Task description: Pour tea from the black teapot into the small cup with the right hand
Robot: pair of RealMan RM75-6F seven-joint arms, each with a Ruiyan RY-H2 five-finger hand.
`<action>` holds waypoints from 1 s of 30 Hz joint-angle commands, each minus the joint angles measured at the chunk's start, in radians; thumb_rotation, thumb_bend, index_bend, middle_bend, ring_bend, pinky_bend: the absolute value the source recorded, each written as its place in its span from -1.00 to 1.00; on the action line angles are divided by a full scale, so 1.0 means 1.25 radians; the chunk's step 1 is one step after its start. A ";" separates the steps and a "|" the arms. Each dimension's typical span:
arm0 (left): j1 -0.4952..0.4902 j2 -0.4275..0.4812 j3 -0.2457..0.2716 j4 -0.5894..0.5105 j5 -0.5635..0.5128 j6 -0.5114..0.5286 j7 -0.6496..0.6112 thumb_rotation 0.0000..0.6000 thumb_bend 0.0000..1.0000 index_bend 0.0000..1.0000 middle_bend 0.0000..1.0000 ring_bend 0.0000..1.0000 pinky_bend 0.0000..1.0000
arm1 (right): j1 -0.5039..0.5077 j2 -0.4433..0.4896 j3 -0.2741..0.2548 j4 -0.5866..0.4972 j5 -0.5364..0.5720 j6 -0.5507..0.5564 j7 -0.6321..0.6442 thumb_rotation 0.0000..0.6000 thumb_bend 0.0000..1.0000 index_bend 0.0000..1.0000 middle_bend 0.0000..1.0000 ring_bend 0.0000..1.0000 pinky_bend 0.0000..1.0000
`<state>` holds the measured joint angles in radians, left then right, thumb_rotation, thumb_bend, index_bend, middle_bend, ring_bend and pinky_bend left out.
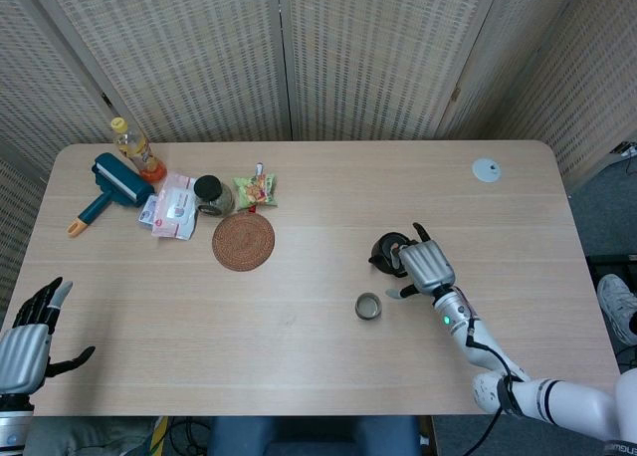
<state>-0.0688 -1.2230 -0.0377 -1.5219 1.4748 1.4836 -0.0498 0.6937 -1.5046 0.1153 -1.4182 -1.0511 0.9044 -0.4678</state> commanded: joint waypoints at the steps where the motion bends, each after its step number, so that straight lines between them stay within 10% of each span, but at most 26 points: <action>1: 0.001 0.000 -0.001 0.001 -0.001 0.001 0.000 1.00 -0.64 -0.96 -1.00 -0.99 -0.86 | 0.003 -0.006 -0.003 0.005 0.003 -0.003 -0.004 0.19 -1.00 -0.05 -0.03 -0.26 -1.00; 30: 0.009 0.005 -0.001 0.003 -0.002 0.009 -0.005 1.00 -0.64 -0.96 -1.00 -0.99 -0.86 | -0.001 -0.015 -0.032 0.006 0.033 -0.006 -0.032 0.19 -1.00 -0.05 -0.02 -0.26 -1.00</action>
<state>-0.0572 -1.2166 -0.0390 -1.5182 1.4717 1.4945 -0.0561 0.6921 -1.5231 0.0754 -1.4105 -1.0101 0.8965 -0.5074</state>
